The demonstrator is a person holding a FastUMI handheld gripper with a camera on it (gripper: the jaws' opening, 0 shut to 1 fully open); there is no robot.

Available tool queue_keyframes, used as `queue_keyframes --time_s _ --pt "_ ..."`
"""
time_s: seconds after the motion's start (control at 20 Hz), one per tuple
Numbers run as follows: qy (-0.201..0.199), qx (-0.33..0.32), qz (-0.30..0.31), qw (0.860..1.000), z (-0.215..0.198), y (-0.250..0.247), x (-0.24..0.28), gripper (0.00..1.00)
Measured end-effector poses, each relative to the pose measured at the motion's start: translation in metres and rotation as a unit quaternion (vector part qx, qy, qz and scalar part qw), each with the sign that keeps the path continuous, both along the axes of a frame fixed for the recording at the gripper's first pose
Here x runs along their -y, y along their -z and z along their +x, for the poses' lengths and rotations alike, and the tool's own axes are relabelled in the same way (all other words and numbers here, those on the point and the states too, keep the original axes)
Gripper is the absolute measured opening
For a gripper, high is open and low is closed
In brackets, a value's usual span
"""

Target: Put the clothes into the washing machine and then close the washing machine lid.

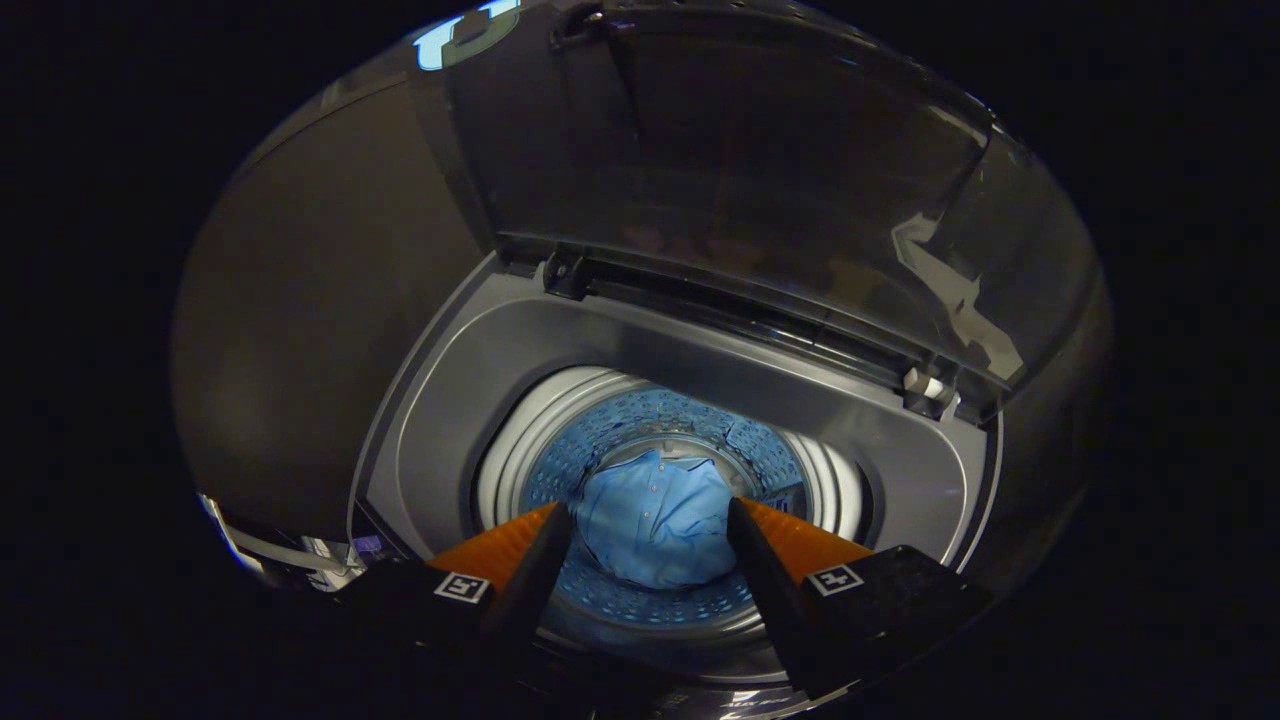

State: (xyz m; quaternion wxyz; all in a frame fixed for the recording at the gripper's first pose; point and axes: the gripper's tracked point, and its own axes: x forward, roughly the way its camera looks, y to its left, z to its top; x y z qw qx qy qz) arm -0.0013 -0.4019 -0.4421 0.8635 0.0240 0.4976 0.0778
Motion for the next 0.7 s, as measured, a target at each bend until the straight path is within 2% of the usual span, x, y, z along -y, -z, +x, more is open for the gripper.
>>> queue_keyframes --time_s 0.15,0.35,0.7 --pt "0.009 0.023 0.014 1.000 0.002 -0.020 -0.007 0.99" --pt "0.030 0.077 -0.002 0.997 0.016 -0.061 -0.001 0.99" --pt "0.065 0.160 -0.007 0.985 0.045 -0.147 0.009 0.99"
